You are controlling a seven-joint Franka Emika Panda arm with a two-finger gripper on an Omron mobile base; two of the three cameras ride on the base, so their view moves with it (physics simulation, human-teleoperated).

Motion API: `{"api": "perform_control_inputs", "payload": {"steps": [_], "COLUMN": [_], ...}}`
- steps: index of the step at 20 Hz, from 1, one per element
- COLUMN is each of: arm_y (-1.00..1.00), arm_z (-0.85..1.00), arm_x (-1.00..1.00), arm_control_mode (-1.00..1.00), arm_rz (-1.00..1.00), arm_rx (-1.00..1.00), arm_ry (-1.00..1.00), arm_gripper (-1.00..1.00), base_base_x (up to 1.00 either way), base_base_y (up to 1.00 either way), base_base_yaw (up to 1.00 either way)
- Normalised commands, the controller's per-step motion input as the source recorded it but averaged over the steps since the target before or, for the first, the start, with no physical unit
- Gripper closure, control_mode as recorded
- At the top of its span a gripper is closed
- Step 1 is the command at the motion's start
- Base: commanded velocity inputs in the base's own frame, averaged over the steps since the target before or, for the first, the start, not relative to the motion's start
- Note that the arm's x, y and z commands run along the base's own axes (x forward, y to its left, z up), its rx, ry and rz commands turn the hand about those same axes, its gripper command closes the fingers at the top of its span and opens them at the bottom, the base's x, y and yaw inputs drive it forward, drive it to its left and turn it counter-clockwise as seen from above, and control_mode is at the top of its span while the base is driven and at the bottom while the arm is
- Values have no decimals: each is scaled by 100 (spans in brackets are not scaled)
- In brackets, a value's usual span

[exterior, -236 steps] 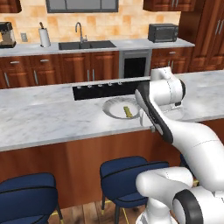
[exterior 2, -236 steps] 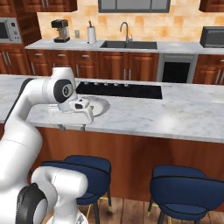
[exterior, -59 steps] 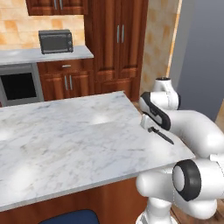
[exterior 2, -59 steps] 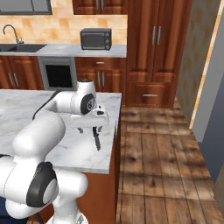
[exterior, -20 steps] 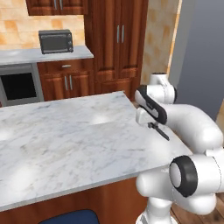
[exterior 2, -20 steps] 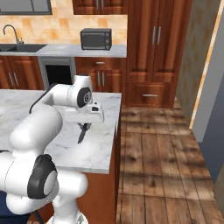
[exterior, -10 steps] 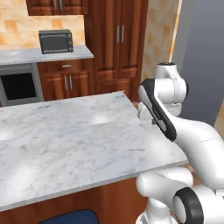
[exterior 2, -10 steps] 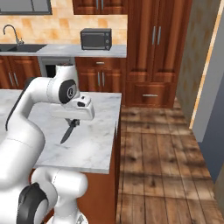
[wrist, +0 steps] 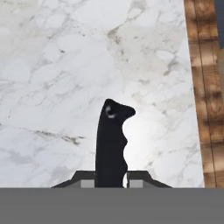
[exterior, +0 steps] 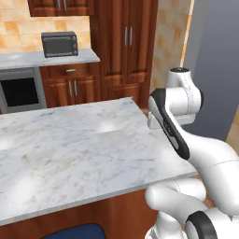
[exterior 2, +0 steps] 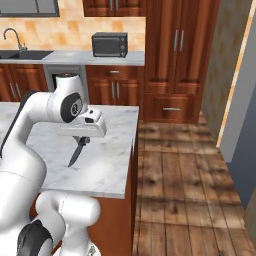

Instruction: Retrieve the butter from the fridge and place it on a plate on the dining table. Then retrieve the butter knife by the fridge and place it near the plate.

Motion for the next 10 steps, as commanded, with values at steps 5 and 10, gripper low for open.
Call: {"api": "perform_control_inputs", "payload": {"steps": [5, 10], "arm_y": [1, 0], "arm_z": [0, 0], "arm_x": [-8, 0], "arm_control_mode": [100, 100], "arm_rz": [0, 0], "arm_rx": [0, 0], "arm_ry": [0, 0], "arm_gripper": [100, 100], "base_base_x": [-25, -72], "base_base_y": [0, 2], "base_base_yaw": [0, 0]}}
